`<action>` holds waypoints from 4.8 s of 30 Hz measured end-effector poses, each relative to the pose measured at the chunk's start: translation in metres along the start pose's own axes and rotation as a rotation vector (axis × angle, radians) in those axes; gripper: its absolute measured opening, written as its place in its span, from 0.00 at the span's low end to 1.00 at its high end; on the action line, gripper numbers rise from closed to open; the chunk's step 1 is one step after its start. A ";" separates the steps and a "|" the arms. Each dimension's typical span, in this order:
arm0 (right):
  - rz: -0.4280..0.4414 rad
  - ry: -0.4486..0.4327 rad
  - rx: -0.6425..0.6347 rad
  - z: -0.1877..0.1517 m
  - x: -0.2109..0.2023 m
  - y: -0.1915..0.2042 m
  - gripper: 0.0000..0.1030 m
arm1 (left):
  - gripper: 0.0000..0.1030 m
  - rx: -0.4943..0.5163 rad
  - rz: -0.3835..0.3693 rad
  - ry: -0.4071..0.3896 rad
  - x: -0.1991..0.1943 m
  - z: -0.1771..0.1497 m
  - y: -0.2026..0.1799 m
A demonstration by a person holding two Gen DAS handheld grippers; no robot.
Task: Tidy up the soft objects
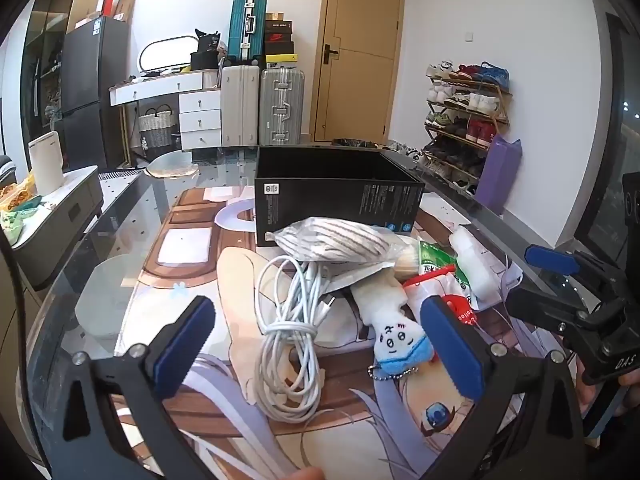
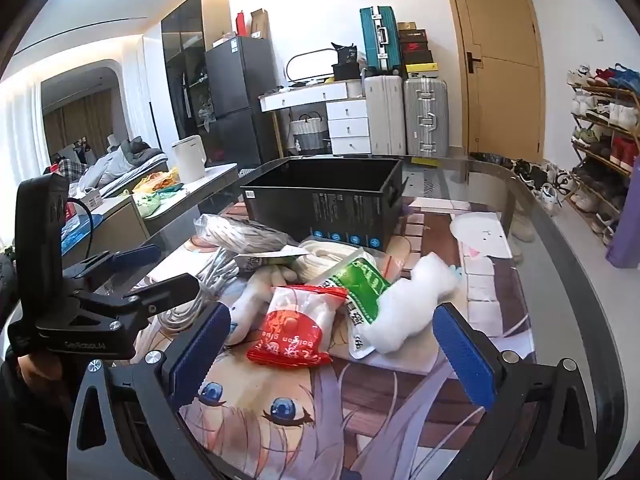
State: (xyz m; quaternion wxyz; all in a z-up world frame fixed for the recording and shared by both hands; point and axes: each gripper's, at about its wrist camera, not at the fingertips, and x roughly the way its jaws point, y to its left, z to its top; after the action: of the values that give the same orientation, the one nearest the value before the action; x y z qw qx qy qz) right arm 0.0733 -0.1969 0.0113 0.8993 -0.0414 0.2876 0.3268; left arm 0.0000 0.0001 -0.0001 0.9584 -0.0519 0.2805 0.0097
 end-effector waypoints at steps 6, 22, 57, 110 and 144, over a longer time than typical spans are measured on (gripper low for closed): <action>-0.012 0.013 -0.024 0.006 0.001 0.007 1.00 | 1.00 0.024 0.006 -0.008 0.002 -0.001 -0.008; 0.014 -0.004 -0.061 0.001 -0.005 -0.003 1.00 | 1.00 -0.018 0.014 -0.029 -0.002 0.001 0.005; 0.020 -0.014 -0.032 -0.001 0.002 -0.018 1.00 | 1.00 -0.033 0.048 -0.006 0.008 0.000 0.018; -0.120 0.199 0.026 0.022 0.054 -0.051 1.00 | 1.00 0.048 0.063 0.218 0.052 0.007 0.032; 0.018 0.193 0.106 0.028 0.053 -0.060 0.40 | 0.31 0.001 -0.088 0.238 0.037 0.009 0.039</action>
State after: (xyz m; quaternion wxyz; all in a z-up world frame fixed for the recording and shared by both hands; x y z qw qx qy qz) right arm 0.1570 -0.2064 -0.0012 0.8655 -0.0224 0.3900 0.3137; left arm 0.0342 0.0394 -0.0157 0.9178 -0.0646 0.3899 -0.0388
